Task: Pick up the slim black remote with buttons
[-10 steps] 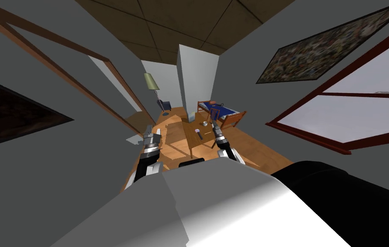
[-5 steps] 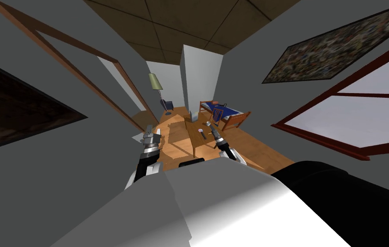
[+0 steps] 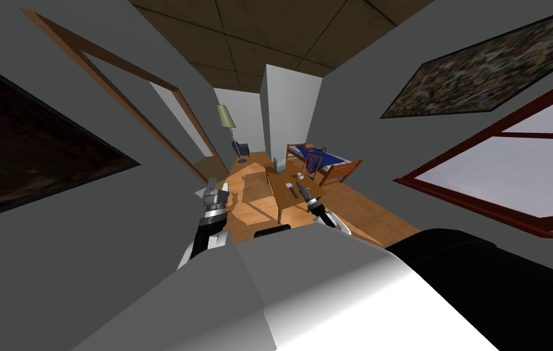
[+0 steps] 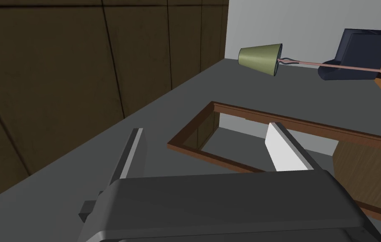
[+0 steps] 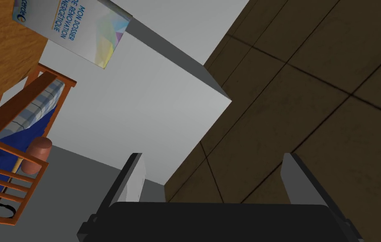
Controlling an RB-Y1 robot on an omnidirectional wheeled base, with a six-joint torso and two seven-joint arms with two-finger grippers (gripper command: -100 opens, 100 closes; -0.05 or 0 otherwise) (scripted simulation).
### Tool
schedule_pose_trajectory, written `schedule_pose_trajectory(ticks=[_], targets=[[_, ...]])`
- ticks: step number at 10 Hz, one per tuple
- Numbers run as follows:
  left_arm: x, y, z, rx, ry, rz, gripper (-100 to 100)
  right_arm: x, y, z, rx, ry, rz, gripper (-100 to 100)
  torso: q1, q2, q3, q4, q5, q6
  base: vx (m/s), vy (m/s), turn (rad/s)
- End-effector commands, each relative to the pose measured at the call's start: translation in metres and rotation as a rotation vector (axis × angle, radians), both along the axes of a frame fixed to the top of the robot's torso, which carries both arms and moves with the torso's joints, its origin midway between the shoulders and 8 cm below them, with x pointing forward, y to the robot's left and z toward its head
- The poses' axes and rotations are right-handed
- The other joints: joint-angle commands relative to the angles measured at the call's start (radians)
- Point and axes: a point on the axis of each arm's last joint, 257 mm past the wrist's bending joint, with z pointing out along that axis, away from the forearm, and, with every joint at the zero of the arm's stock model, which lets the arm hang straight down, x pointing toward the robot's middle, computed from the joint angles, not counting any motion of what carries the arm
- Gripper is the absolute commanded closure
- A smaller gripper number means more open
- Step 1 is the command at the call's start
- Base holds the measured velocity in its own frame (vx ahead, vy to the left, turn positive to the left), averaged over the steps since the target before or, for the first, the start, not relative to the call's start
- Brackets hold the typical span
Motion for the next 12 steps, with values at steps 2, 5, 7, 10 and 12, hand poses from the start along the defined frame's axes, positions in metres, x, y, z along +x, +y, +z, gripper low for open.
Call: schedule_pose_trajectory(ticks=[2,5,7,10,12], targets=[[0.0,0.0,0.0,0.0,0.0,0.0,0,-0.001,-0.011,-0.038,-0.096,0.077,0.025,-100,0.001,0.0,0.0,0.0,0.0,0.0,0.015,0.121,0.122],[0.0,0.0,0.0,0.0,0.0,0.0,0,-0.004,-0.023,-0.066,-0.155,0.134,0.034,-100,-0.001,0.0,0.0,0.0,0.0,0.0,0.015,0.092,0.039],[0.0,0.0,0.0,0.0,0.0,0.0,0,-0.008,-0.033,-0.088,-0.205,0.177,0.043,-100,0.0,0.0,0.0,0.0,0.0,0.0,0.019,0.094,0.082],[0.0,0.0,0.0,0.0,0.0,0.0,0,-0.015,-0.051,-0.119,-0.258,0.244,0.043,-100,-0.003,0.0,0.0,0.0,0.0,0.0,0.031,0.067,0.05],[0.0,0.0,0.0,0.0,0.0,0.0,0,-0.023,-0.066,-0.143,-0.309,0.297,0.049,-100,-0.002,-0.001,-0.001,0.0,0.0,0.0,0.053,0.093,0.077]])
